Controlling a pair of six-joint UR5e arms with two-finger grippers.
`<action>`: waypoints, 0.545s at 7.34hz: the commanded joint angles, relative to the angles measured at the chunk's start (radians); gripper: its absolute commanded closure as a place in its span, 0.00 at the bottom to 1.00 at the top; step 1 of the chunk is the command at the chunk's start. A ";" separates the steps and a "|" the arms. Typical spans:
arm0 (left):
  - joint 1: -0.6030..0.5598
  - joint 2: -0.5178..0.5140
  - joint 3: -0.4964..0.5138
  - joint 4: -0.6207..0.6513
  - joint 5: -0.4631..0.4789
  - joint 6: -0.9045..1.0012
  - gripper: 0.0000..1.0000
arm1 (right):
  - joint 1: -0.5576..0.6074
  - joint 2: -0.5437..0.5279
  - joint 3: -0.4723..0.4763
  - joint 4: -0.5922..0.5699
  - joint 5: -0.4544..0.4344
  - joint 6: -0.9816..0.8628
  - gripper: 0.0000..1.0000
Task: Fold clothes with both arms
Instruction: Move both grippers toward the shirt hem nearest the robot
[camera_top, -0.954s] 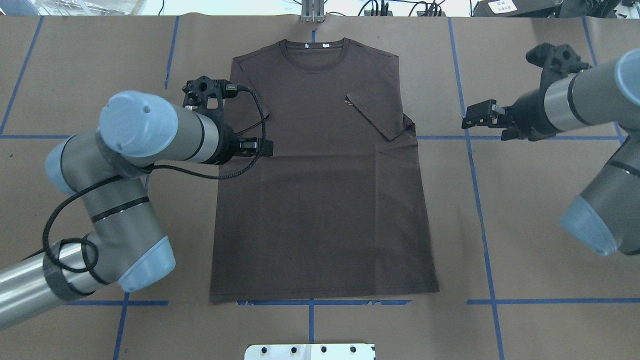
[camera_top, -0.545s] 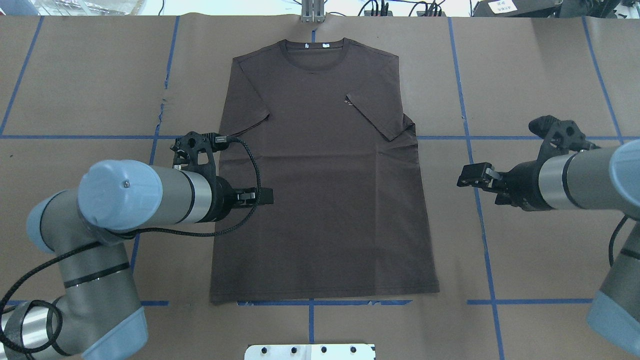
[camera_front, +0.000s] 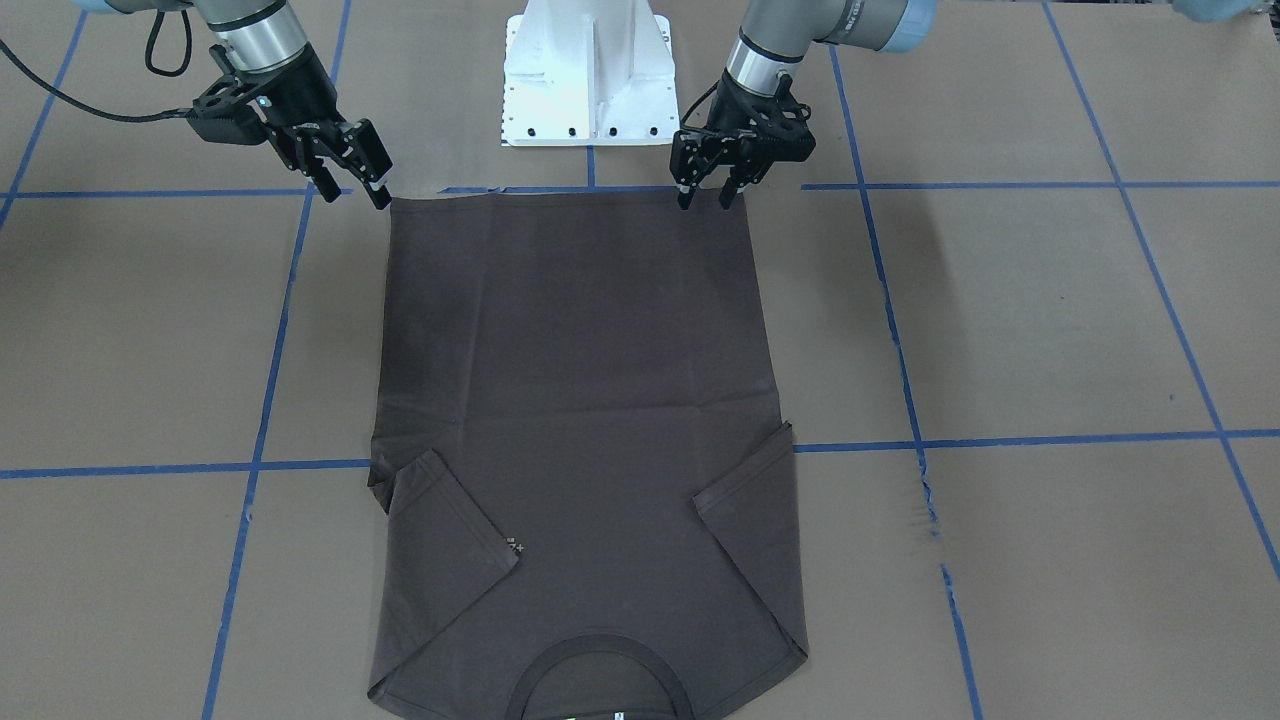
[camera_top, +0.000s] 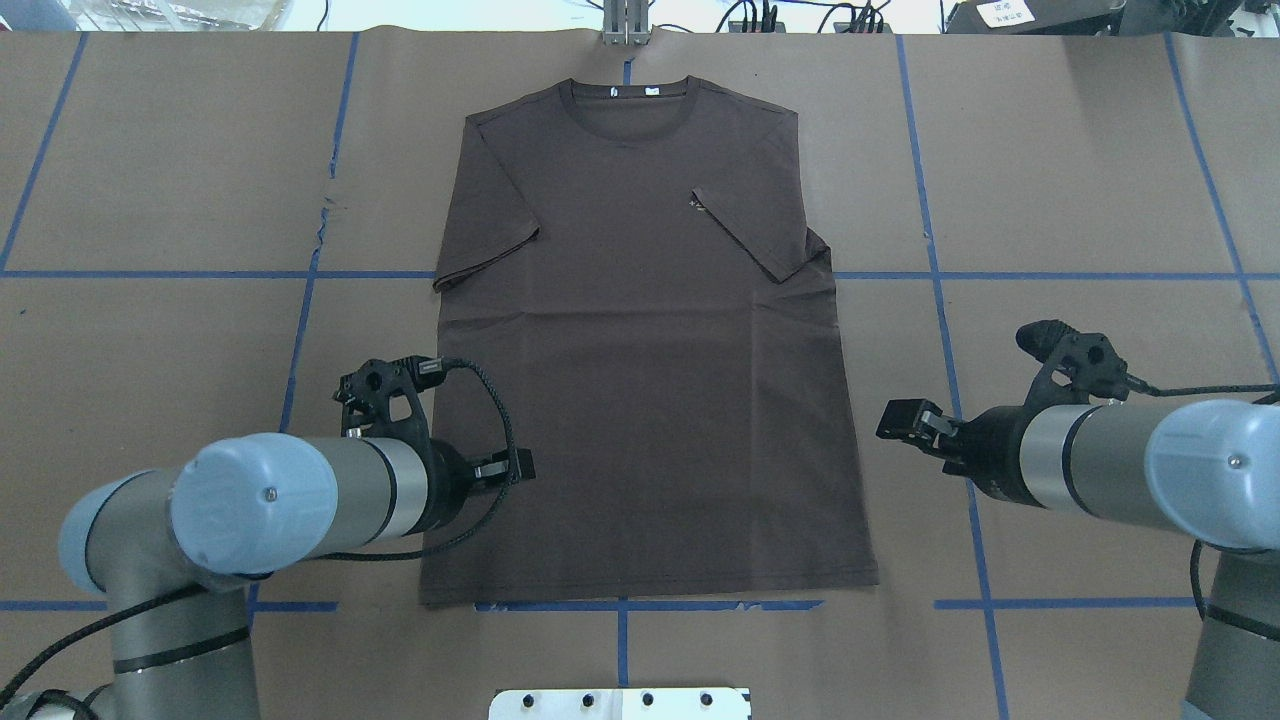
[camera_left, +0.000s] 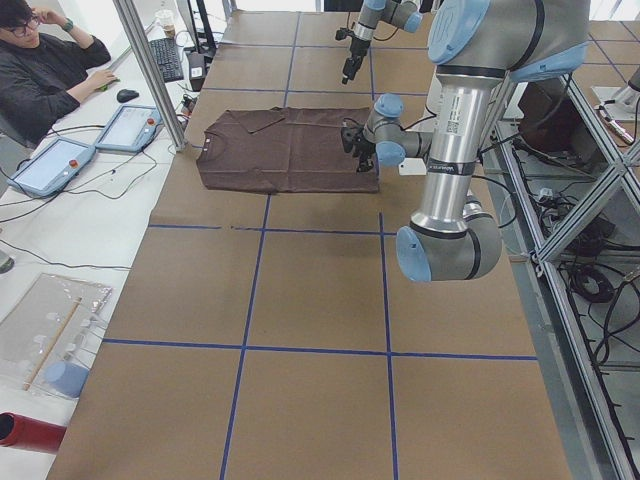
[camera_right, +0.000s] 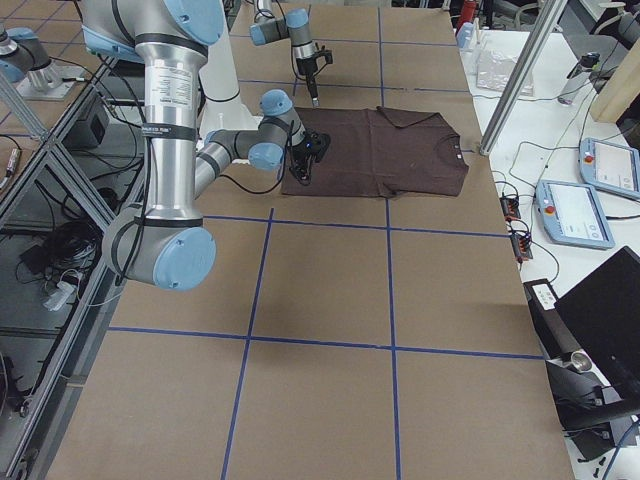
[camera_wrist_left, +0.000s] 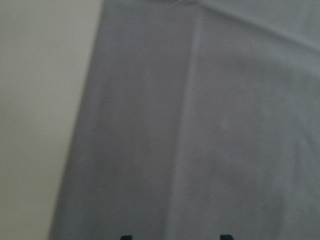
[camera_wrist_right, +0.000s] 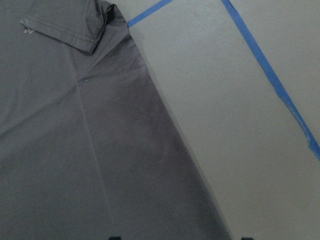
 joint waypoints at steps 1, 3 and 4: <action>0.042 0.063 -0.004 0.001 0.018 -0.021 0.34 | -0.011 0.000 0.002 0.000 -0.010 0.004 0.15; 0.062 0.087 -0.002 0.001 0.020 -0.021 0.34 | -0.012 0.000 0.002 0.000 -0.010 0.004 0.14; 0.074 0.088 -0.001 0.003 0.020 -0.022 0.35 | -0.012 0.000 0.002 0.000 -0.010 0.004 0.14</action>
